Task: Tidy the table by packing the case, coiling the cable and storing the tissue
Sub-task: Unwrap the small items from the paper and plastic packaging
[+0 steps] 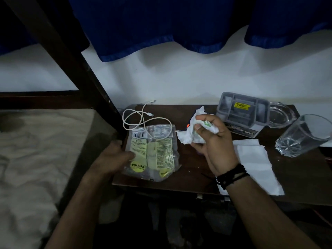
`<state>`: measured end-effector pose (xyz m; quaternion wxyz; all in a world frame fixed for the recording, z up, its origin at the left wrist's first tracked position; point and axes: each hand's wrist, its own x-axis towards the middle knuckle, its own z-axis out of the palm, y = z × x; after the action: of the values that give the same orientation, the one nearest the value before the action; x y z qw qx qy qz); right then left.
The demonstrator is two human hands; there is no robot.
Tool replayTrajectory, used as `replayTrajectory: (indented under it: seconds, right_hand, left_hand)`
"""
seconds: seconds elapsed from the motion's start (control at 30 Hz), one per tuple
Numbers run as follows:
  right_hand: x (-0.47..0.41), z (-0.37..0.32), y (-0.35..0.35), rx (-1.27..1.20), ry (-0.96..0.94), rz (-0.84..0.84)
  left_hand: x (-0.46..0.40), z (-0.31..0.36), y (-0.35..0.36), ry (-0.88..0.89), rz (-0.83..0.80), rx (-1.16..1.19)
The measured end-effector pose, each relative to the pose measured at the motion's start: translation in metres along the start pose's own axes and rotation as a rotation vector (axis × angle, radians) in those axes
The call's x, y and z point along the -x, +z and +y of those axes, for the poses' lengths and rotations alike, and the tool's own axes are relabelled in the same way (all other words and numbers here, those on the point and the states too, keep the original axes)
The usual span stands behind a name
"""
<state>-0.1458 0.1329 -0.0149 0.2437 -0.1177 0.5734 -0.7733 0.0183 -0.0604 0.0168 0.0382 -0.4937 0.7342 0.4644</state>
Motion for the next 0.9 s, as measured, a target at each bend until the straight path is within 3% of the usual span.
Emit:
replayTrajectory:
  seconds: [0.37,0.43,0.67,0.77,0.9]
  right_hand:
    - [0.007,0.0,0.009,0.01,0.05,-0.004]
    - [0.009,0.0,0.007,0.002,0.071,0.004]
    - [0.01,-0.012,-0.004,-0.071,0.103,0.064]
    - [0.009,-0.018,-0.01,-0.085,0.096,0.085]
    - [0.011,-0.025,-0.016,-0.174,0.079,0.117]
  left_hand:
    - [0.045,-0.021,-0.033,0.002,0.104,0.324]
    - [0.05,-0.015,-0.033,-0.019,0.039,0.401]
    - [0.056,-0.001,-0.037,-0.359,-0.227,0.721]
    - [0.061,-0.015,-0.027,-0.381,-0.275,0.833]
    - [0.075,-0.021,-0.008,-0.43,-0.43,0.726]
